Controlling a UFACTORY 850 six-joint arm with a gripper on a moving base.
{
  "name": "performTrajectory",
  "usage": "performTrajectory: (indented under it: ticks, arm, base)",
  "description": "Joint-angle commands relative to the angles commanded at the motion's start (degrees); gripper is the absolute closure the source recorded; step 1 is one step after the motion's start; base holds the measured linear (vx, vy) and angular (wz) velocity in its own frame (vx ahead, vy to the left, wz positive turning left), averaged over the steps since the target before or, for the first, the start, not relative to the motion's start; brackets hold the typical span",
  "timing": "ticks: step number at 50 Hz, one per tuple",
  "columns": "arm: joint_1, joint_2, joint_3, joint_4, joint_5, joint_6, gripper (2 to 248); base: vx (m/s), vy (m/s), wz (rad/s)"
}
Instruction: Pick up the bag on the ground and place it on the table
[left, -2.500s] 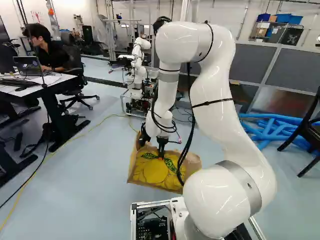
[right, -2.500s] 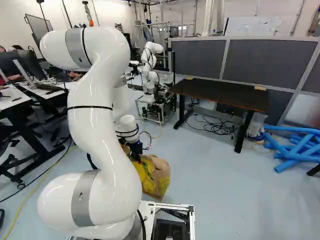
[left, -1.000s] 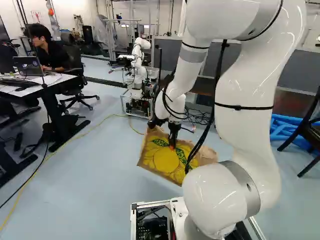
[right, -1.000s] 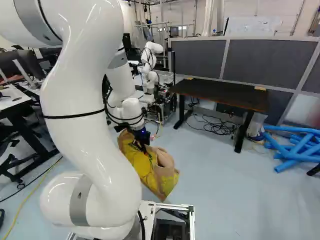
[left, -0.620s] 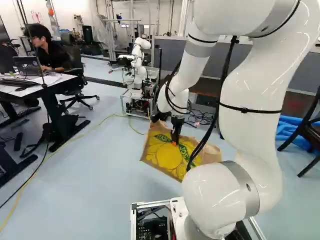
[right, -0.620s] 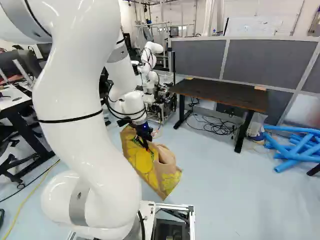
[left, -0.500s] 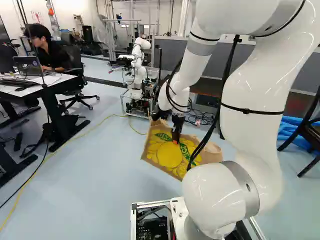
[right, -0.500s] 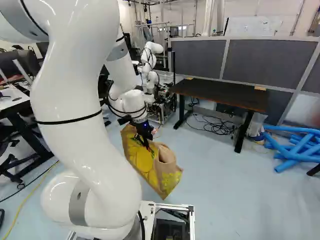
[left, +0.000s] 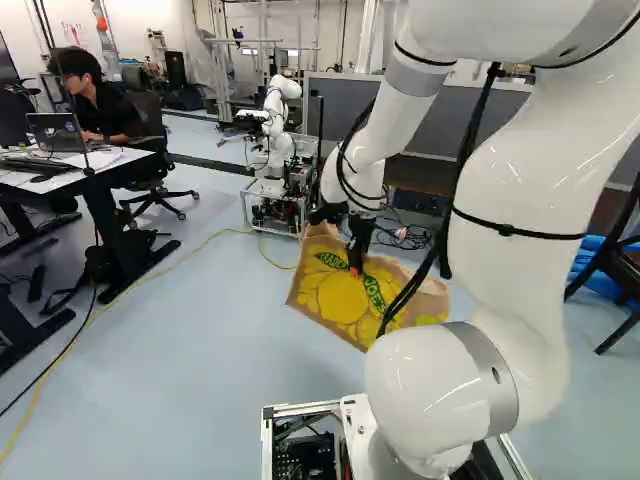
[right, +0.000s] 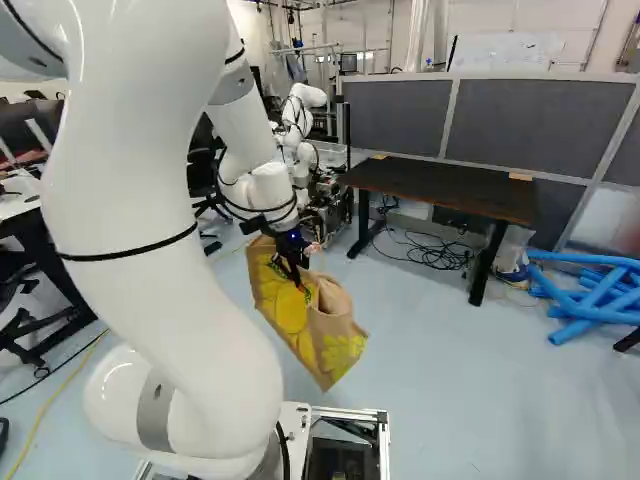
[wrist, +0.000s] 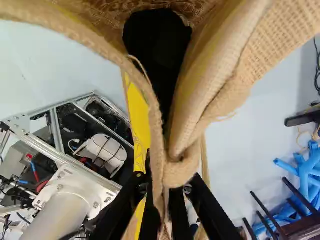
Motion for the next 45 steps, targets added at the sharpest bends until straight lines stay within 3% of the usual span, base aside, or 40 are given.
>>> performTrajectory:
  ticks: [45]
  arm:
    - [-0.4, 4.2, -6.4, 8.6, -11.5, 0.0, 228]
  base:
    - [0.000, 0.000, 0.000]
